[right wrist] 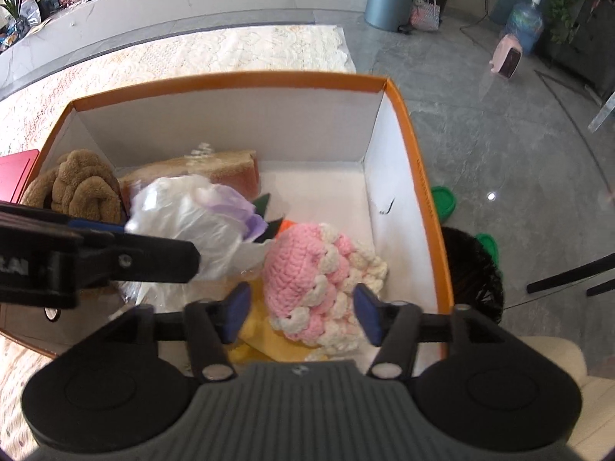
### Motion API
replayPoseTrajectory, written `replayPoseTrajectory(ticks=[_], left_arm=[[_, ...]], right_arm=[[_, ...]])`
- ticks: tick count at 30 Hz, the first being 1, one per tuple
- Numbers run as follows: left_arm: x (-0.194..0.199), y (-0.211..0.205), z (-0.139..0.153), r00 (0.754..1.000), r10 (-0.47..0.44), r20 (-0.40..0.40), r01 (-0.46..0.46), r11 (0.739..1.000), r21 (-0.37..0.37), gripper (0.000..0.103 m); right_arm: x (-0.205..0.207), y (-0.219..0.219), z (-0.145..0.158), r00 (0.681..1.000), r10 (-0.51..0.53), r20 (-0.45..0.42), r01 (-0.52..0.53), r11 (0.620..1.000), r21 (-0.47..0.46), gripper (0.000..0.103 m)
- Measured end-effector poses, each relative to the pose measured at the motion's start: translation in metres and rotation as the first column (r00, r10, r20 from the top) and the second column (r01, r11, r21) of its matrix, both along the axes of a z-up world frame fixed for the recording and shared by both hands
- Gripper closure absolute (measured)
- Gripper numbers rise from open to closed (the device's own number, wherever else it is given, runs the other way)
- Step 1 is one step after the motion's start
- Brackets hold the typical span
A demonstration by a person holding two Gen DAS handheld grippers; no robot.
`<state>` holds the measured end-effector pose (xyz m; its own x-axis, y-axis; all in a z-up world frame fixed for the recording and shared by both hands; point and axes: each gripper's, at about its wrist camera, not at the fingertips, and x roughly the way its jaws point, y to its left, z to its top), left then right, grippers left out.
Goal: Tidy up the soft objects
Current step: 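Move both tools back over the white cloth pouch on the bed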
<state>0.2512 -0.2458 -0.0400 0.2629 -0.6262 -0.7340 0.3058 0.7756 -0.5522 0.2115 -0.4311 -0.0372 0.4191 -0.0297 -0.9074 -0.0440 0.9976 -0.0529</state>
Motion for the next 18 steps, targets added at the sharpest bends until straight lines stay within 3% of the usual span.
replayPoseTrajectory(ticks=[9,13,18], left_arm=[[-0.038,0.036,0.040,0.987,0.051,0.154,-0.049,0.999,-0.014,0.037],[-0.067,0.065,0.057,0.963,0.089,0.253,-0.093,0.996,0.003,0.037],[-0.098,0.109,0.073,0.928,0.149,0.341,-0.174,0.984,0.044,0.038]], right_arm=[[-0.028,0.019,0.035,0.997,-0.015,0.081,0.016,1.000,-0.016,0.033],[-0.049,0.041,0.050,0.987,-0.004,0.163,0.005,1.000,-0.004,0.025],[-0.079,0.081,0.063,0.961,0.026,0.274,-0.051,0.995,0.083,0.025]])
